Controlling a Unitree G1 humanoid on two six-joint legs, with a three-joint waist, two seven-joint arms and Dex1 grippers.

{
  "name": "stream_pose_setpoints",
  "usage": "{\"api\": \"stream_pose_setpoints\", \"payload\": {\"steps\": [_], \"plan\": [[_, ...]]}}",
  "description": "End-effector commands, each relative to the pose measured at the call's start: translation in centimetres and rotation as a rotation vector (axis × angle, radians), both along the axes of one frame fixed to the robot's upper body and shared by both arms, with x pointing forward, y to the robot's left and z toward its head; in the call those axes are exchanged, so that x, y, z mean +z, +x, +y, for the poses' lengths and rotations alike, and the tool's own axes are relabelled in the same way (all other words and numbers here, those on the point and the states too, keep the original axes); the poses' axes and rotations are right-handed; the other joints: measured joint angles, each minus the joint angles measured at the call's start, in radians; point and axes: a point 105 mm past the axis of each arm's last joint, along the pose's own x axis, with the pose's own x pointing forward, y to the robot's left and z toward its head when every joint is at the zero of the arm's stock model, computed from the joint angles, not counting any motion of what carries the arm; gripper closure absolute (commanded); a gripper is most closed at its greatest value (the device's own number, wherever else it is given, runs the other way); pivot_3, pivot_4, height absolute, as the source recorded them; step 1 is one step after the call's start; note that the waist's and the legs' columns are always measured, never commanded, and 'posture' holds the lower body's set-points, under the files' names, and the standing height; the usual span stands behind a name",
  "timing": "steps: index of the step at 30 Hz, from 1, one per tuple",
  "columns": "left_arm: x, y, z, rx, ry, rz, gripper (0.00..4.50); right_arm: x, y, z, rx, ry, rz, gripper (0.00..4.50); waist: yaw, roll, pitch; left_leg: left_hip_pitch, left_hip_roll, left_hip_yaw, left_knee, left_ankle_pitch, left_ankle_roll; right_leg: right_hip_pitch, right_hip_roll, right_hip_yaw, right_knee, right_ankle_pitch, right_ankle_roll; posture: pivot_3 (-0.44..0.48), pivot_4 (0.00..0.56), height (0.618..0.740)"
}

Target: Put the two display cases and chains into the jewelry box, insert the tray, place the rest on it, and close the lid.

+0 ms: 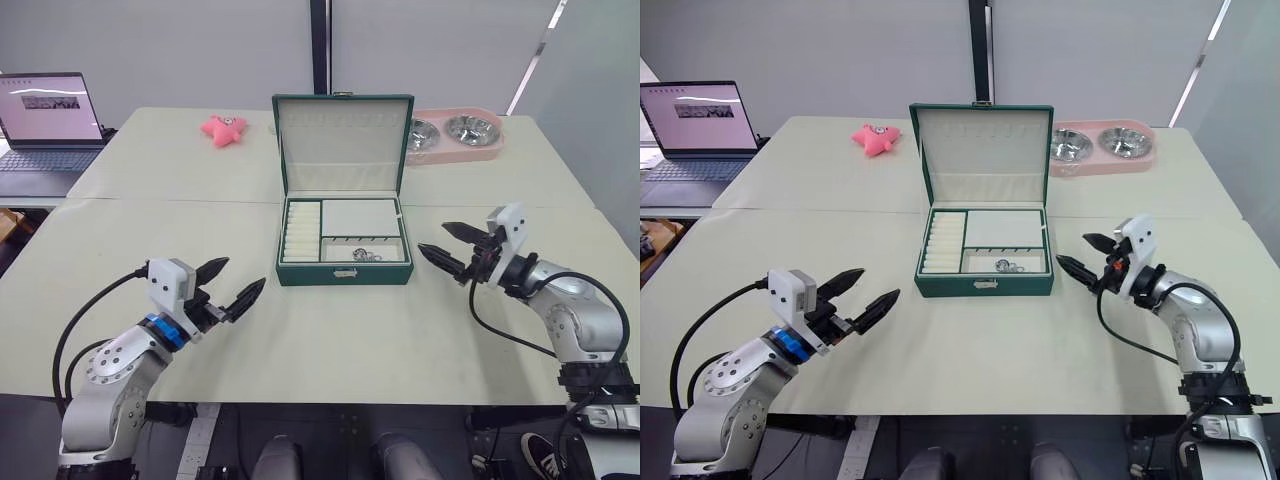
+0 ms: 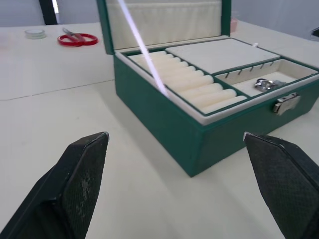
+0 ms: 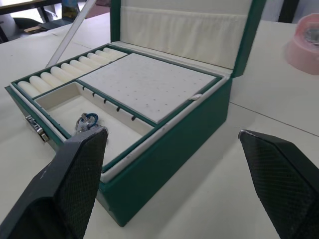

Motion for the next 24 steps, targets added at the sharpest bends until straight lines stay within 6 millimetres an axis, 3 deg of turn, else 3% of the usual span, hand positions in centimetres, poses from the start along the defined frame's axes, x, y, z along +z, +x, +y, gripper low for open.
{"api": "stream_pose_setpoints", "payload": {"steps": [1, 8, 14, 15, 19, 24], "plan": [[1.3, 0.4, 2.2, 0.061, 0.002, -0.053, 0.0, 0.5, 0.1, -2.3, -0.085, -0.021, -0.054, 0.04, 0.001, 0.0, 0.0, 0.0, 0.0, 0.0, 0.0, 0.0, 0.0, 0.0, 0.0, 0.0, 0.0, 0.0, 0.0, 0.0, 0.15, 0.74], [1.3, 1.9, 4.3, 0.153, 0.025, -0.058, 0.0, 0.2, 1.3, -3.2, -0.182, -0.024, -0.092, 0.04, -0.004, 0.0, 0.0, 0.0, 0.0, 0.0, 0.0, 0.0, 0.0, 0.0, 0.0, 0.0, 0.001, 0.0, 0.0, 0.0, 0.15, 0.74], [0.9, 4.9, 4.0, 0.183, 0.053, -0.039, 0.0, -0.6, 3.1, -1.8, -0.195, -0.039, -0.094, 0.04, -0.003, 0.0, 0.0, 0.0, 0.0, 0.0, 0.0, 0.0, 0.0, 0.0, 0.0, 0.0, 0.001, 0.0, 0.0, 0.0, 0.15, 0.74], [0.8, 5.6, 3.7, 0.188, 0.049, -0.035, 0.0, -0.7, 3.4, -1.3, -0.191, -0.045, -0.095, 0.2, -0.003, 0.0, 0.0, 0.0, 0.0, 0.0, 0.0, 0.0, 0.0, 0.0, 0.0, 0.0, 0.001, 0.0, 0.0, 0.0, 0.15, 0.74], [0.1, 7.2, 2.1, 0.167, -0.002, -0.001, 0.87, -1.2, 4.4, 0.5, -0.164, -0.07, -0.094, 1.19, -0.004, 0.0, 0.0, 0.0, 0.0, 0.001, 0.0, 0.0, 0.0, -0.001, 0.0, 0.0, 0.001, 0.0, 0.0, 0.0, 0.15, 0.74], [-0.6, 8.8, -1.2, 0.08, -0.013, 0.016, 2.42, -1.8, 5.6, 2.7, -0.132, -0.081, -0.086, 2.63, -0.004, 0.0, 0.0, 0.0, 0.0, 0.001, 0.0, 0.0, -0.001, -0.001, -0.001, 0.0, 0.001, 0.0, 0.0, 0.0, 0.15, 0.74]]}}
